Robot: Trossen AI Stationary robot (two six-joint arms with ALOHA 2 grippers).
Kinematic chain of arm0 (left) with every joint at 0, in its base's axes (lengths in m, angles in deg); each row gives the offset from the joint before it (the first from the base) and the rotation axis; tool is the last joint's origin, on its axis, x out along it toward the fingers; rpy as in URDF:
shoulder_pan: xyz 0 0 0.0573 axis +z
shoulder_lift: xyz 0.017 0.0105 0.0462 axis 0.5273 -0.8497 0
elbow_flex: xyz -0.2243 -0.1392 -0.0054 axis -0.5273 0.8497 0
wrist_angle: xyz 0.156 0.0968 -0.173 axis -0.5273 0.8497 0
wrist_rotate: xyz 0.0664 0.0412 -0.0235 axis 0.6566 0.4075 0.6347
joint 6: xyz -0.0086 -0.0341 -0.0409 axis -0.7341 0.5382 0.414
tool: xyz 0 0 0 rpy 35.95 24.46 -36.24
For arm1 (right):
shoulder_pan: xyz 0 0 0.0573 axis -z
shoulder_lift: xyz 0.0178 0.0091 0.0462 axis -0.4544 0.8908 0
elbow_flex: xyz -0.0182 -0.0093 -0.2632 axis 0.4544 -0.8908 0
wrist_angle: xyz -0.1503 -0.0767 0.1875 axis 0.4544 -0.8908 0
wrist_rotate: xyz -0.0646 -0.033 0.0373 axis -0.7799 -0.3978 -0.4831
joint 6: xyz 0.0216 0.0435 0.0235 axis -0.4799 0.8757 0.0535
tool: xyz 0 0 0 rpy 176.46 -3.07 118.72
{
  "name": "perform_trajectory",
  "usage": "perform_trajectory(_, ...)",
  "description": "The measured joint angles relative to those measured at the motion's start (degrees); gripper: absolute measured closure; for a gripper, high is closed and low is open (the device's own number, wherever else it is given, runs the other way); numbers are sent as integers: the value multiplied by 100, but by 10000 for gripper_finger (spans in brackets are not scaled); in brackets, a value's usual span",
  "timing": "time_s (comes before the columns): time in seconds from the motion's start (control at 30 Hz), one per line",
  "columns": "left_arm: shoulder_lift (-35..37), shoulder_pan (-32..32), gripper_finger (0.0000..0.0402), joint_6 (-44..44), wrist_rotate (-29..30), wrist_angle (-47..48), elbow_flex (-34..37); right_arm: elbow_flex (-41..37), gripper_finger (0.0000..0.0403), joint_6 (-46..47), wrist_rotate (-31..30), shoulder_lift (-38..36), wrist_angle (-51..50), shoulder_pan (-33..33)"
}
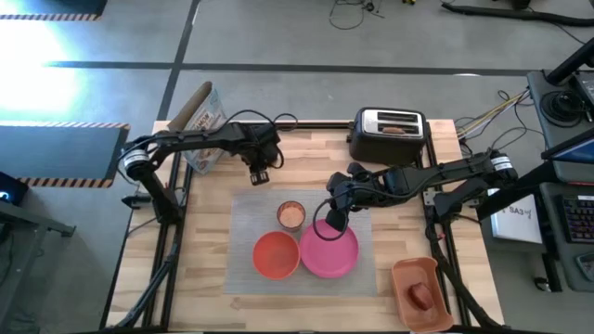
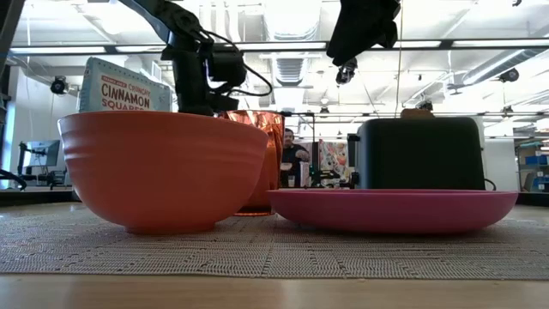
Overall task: Arrange a breakfast setting
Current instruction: Move the golden utensil container to the top middle of the table
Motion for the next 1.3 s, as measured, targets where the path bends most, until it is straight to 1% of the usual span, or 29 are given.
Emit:
perform_trajectory(0.1,2,0,377,-36,2,-129,0,0,277,0,0,0,-2,0)
perform_trajectory(0.17,2,0,394,-34,-2,-196,0,0,278,-1,0,0,-1,0)
perform_trajectory(0.37,2,-8,399,-126,-31,-736,0,0,272,0,0,0,0,0)
perform_trajectory(0.47,1,-11,400,-159,-233,-1140,-9,0,269,-1,0,0,0,0)
perform_trajectory(0.6,-4,-13,401,-357,-495,-1452,-9,0,269,0,0,0,0,0)
perform_trajectory(0.9,-47,-20,401,-584,-495,-1897,-15,0,277,0,0,0,0,0)
perform_trajectory(1.0,-278,-20,401,-600,-499,-1550,-315,0,274,-2,0,0,0,0)
perform_trajectory(1.13,-882,-20,401,-609,-500,-683,-1171,2,270,-1,0,0,2,0)
perform_trajectory(1.23,-1289,-20,401,-718,-502,-389,-1766,2,268,0,0,0,2,0)
perform_trajectory(1.3,-1473,-20,401,-849,-563,-270,-2020,2,270,-2,0,0,4,0)
